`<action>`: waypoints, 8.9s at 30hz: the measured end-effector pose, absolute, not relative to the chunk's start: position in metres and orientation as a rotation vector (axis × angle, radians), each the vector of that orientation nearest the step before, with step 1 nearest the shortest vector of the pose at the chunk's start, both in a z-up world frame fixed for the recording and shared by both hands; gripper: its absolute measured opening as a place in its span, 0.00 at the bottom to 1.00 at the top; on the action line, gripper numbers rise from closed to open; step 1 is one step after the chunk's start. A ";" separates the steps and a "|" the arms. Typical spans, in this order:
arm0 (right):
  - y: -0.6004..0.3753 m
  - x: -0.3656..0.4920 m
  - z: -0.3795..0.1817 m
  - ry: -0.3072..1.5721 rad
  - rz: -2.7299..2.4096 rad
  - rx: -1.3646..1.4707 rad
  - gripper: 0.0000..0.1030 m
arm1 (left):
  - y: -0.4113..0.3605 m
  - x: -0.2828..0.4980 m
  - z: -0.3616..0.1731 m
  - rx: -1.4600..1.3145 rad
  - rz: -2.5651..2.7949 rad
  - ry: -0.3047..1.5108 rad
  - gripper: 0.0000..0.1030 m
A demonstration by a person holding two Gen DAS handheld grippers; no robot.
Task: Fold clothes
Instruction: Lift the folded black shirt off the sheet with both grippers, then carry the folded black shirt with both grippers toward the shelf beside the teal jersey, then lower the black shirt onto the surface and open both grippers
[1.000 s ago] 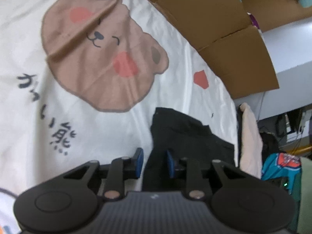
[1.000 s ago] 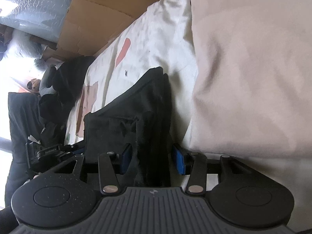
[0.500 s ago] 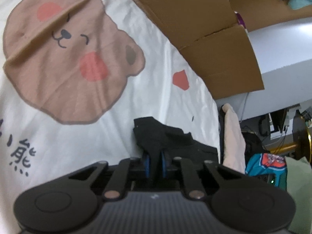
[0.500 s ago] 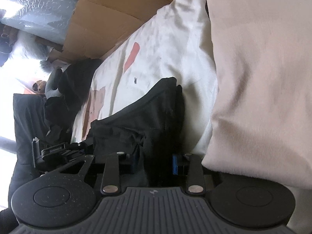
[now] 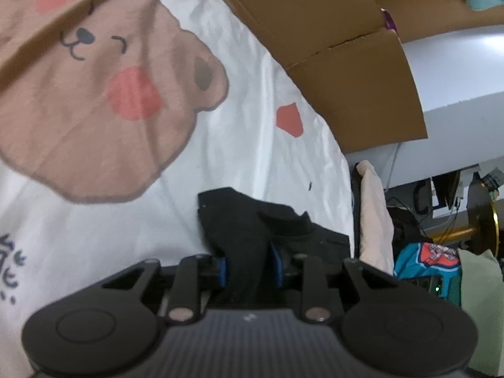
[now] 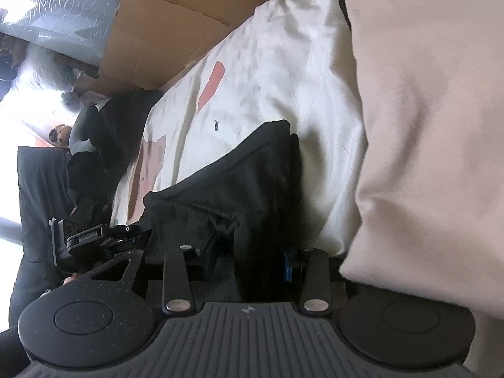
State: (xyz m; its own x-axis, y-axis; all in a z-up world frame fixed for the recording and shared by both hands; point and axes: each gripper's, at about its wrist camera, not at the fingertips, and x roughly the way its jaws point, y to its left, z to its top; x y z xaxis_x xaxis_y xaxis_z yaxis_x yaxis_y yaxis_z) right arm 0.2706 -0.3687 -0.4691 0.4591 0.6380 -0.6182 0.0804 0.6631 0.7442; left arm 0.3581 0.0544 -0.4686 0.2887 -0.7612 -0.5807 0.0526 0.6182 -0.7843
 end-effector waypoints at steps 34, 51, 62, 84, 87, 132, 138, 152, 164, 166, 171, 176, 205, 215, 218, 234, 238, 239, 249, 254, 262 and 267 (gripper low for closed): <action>-0.366 0.277 -0.464 1.071 0.416 0.727 0.34 | 0.073 0.358 -0.466 -0.681 -0.622 1.155 0.28; -0.352 0.268 -0.416 1.021 0.401 0.554 0.09 | 0.063 0.334 -0.406 -0.514 -0.564 1.082 0.05; -0.336 0.247 -0.348 0.986 0.397 0.422 0.08 | 0.054 0.302 -0.328 -0.451 -0.451 1.034 0.05; -0.332 0.176 -0.187 0.835 0.436 0.251 0.07 | 0.038 0.234 -0.158 -0.360 -0.392 0.913 0.05; -0.335 0.170 -0.158 0.791 0.435 0.232 0.07 | 0.033 0.229 -0.131 -0.346 -0.398 0.875 0.05; -0.500 0.088 0.094 0.435 0.182 0.192 0.07 | -0.147 0.214 0.079 -0.255 -0.674 0.591 0.05; -0.518 0.070 0.071 0.450 0.145 0.208 0.07 | -0.165 0.217 0.059 -0.277 -0.717 0.614 0.05; -0.552 0.061 0.002 0.508 0.004 0.269 0.07 | -0.210 0.230 -0.011 -0.320 -0.770 0.692 0.05; -0.566 0.094 -0.078 0.575 -0.089 0.268 0.07 | -0.231 0.276 -0.089 -0.307 -0.802 0.749 0.05; -0.565 0.099 -0.089 0.585 -0.101 0.248 0.08 | -0.233 0.281 -0.100 -0.308 -0.811 0.752 0.05; -0.566 0.109 -0.109 0.609 -0.125 0.225 0.08 | -0.238 0.294 -0.124 -0.306 -0.831 0.764 0.05; -0.567 0.117 -0.125 0.643 -0.140 0.202 0.08 | -0.241 0.301 -0.145 -0.311 -0.846 0.791 0.05; -0.603 0.213 -0.210 0.724 -0.204 0.159 0.08 | -0.282 0.391 -0.226 -0.293 -0.843 0.811 0.05; -0.629 0.266 -0.249 0.725 -0.232 0.211 0.08 | -0.301 0.434 -0.262 -0.244 -0.808 0.782 0.05; -0.637 0.281 -0.262 0.728 -0.237 0.222 0.08 | -0.308 0.443 -0.274 -0.206 -0.794 0.770 0.05; -0.661 0.337 -0.333 0.803 -0.271 0.196 0.09 | -0.340 0.462 -0.327 -0.032 -0.743 0.721 0.05; -0.665 0.344 -0.348 0.817 -0.267 0.204 0.09 | -0.342 0.465 -0.338 0.001 -0.734 0.726 0.05; -0.666 0.346 -0.351 0.820 -0.267 0.208 0.09 | -0.342 0.466 -0.341 0.004 -0.730 0.728 0.05; -0.675 0.353 -0.359 0.816 -0.332 0.188 0.28 | -0.323 0.464 -0.358 -0.009 -0.555 0.757 0.34; -0.671 0.351 -0.346 0.828 -0.320 0.209 0.48 | -0.300 0.451 -0.350 -0.056 -0.554 0.760 0.35; -0.652 0.334 -0.312 0.774 -0.338 0.180 0.61 | -0.296 0.415 -0.342 -0.069 -0.635 0.756 0.35; -0.632 0.319 -0.305 0.726 -0.298 0.163 0.36 | -0.324 0.395 -0.341 -0.055 -0.682 0.751 0.35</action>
